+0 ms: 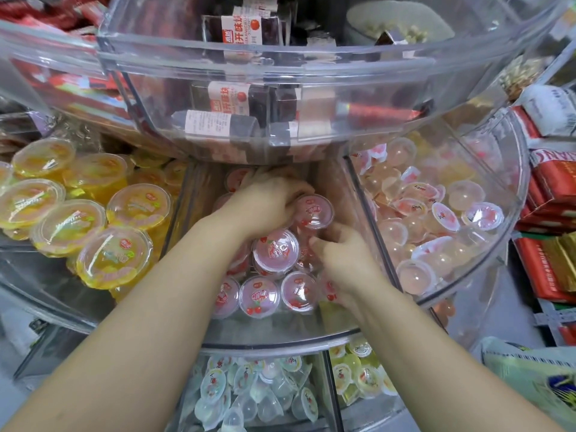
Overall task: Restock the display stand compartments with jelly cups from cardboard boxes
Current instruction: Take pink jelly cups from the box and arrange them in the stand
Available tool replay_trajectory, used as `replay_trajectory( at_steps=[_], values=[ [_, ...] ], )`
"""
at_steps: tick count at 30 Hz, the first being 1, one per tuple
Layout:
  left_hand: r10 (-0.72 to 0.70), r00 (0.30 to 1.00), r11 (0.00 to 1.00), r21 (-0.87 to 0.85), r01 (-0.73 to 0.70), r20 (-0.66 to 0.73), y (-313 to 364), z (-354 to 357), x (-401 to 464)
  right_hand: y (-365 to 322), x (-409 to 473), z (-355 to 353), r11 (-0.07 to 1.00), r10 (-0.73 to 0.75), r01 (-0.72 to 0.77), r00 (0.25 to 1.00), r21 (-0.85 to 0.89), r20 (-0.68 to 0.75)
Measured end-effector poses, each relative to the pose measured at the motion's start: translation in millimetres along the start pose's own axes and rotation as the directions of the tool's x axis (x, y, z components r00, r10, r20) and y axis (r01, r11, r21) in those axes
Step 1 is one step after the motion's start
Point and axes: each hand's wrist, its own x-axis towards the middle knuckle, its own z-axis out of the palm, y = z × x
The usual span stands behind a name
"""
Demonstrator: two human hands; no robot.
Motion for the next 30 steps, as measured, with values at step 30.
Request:
replay_trajectory(
  at_steps=[30],
  values=[
    [-0.119,0.985,0.955,-0.286,0.080,-0.124,8.9,-7.3,-101.9,-7.7,-21.2,-17.4,0.867,-0.197,0.389,0.842,-0.313,0.502]
  ],
)
